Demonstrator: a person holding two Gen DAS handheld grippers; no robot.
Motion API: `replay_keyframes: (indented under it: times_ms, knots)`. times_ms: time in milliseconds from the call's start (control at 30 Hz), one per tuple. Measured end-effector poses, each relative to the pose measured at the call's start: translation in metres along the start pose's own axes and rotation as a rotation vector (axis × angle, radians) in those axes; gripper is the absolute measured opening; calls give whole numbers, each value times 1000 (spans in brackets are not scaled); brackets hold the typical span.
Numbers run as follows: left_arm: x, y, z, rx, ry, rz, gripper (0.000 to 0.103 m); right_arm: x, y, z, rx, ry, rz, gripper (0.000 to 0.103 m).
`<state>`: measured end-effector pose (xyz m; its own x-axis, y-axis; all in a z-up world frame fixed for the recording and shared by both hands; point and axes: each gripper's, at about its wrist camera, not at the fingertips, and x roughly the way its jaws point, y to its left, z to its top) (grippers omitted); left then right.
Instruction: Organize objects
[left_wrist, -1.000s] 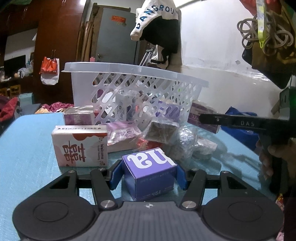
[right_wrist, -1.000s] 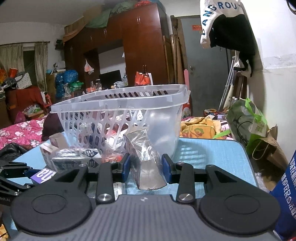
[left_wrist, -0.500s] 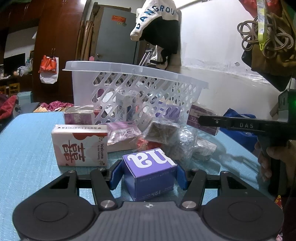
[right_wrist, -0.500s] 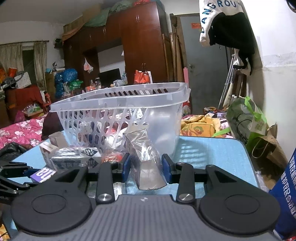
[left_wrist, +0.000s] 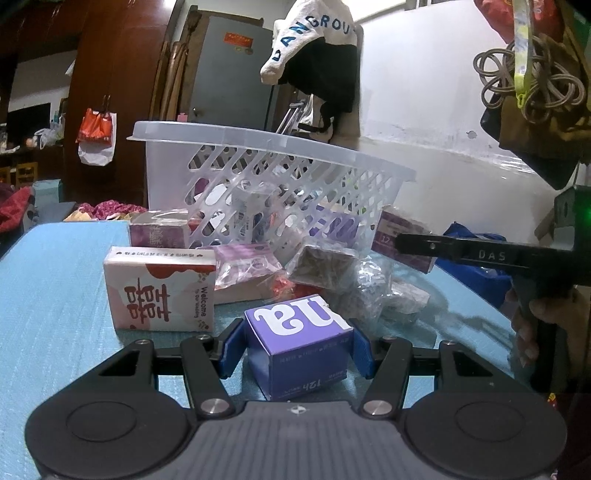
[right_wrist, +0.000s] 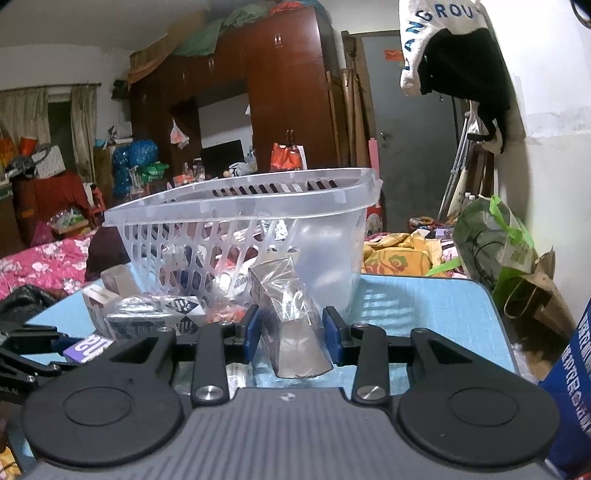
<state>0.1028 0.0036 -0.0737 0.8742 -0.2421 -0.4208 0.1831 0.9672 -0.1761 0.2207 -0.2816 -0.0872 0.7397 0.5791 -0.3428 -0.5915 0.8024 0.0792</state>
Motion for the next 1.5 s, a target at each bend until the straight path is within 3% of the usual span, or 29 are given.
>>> replay_keyframes:
  times_ms: [1167, 1300, 1500]
  knots:
    - [-1, 3, -2, -13, 0, -21, 62, -3, -4, -3, -2, 5, -31, 40]
    - [-5, 3, -5, -6, -30, -18, 61, -3, -4, -4, 1, 3, -39, 40]
    - [-23, 9, -7, -30, -149, -15, 61, -25, -4, -5, 22, -101, -49, 40]
